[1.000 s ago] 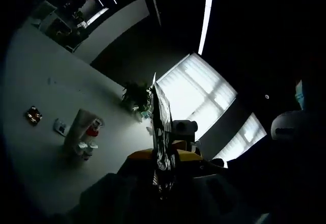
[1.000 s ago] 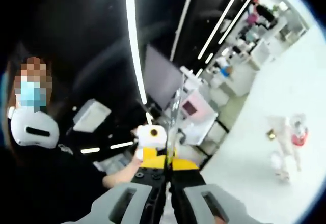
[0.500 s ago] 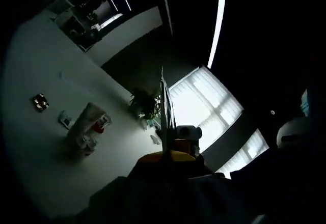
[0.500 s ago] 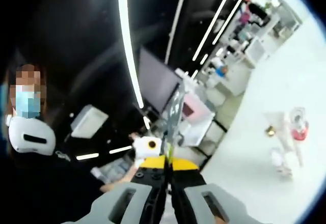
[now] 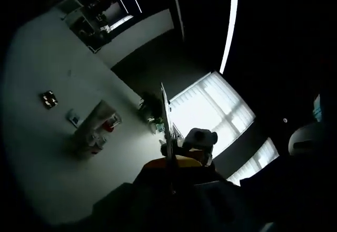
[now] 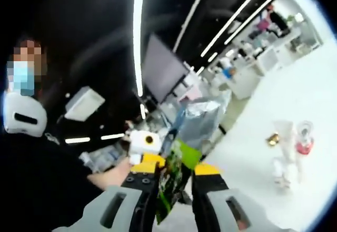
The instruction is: Arrange the skincare products in the storage area until every visible bottle or jar stands upright without overlapping.
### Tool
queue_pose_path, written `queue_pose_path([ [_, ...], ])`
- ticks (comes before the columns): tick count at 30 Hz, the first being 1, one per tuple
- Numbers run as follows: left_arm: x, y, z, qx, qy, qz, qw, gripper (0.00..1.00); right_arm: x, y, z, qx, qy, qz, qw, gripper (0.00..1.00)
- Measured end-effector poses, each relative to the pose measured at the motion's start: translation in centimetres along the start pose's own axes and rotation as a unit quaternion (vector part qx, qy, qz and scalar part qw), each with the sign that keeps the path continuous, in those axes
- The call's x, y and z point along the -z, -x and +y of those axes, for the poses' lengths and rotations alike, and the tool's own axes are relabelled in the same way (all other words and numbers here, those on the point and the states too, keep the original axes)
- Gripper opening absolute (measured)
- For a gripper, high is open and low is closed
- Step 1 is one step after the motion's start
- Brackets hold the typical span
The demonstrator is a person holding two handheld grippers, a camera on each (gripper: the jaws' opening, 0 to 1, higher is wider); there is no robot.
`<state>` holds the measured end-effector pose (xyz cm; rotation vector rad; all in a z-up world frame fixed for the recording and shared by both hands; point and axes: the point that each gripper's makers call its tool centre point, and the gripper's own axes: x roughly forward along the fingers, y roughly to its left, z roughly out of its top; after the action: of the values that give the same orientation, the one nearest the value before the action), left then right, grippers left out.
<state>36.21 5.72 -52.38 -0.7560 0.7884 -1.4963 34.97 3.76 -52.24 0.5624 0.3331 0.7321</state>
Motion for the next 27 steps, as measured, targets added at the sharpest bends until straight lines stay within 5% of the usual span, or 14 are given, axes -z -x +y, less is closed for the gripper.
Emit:
queue_pose_path([
  [7, 0.8, 0.9, 1.3, -0.02, 0.02, -0.004, 0.9996, 0.0, 1.5, -0.6, -0.2, 0.022, 0.025, 0.02, 0.9993, 0.55],
  [15, 1.0, 1.5, 2.6, -0.034, 0.034, -0.007, 0.9988, 0.0, 3.0, 0.7, -2.5, 0.088, 0.063, 0.052, 0.9927, 0.97],
  [27, 1.1, 1.9, 3.6, -0.046, 0.04, -0.01, 0.9981, 0.0, 3.7, 4.0, -4.6, 0.137, 0.078, 0.057, 0.9858, 0.99],
])
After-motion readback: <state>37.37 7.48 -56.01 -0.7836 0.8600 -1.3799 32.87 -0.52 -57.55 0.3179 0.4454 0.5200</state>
